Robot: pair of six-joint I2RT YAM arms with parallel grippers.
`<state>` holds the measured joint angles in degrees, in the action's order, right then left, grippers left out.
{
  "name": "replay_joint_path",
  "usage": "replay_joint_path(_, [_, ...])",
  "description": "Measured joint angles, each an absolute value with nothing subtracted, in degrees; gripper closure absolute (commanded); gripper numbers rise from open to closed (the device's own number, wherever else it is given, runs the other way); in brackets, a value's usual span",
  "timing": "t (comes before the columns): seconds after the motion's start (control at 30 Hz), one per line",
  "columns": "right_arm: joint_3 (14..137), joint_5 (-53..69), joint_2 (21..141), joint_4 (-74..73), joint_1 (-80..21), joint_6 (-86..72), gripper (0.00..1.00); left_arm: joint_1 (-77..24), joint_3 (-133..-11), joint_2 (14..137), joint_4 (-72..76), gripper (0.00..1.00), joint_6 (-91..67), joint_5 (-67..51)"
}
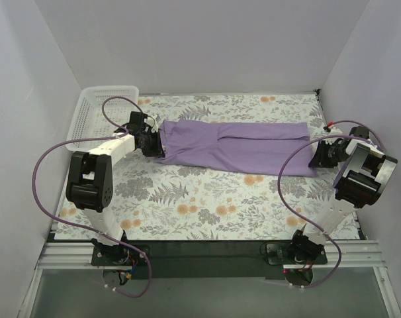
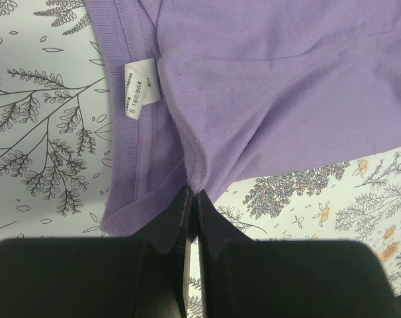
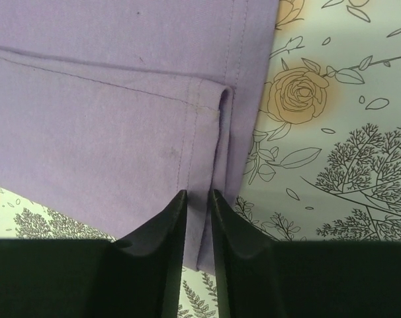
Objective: Fold and stack the t-shirts
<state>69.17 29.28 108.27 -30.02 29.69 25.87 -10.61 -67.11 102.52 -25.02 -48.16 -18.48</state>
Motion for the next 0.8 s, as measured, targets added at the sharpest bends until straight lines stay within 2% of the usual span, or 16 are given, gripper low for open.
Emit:
replay_joint_path(0.07, [69.2,29.4,108.5,-30.0,29.9,25.9,0.82,-10.6,-67.1,102.5,-25.0,1.0,-48.2,-18.5])
replay_joint_path(0.37, [69.4,30.1,109.2,-30.2,30.0,26.2,0.98,-10.6,-67.1,102.5,-25.0,1.0,-48.2,-18.5])
replay_joint_path(0.8, [69.7,31.2,109.1,-31.6,31.1,27.0,0.99,-10.6,-67.1,102.5,-25.0,1.0,-48.2,-18.5])
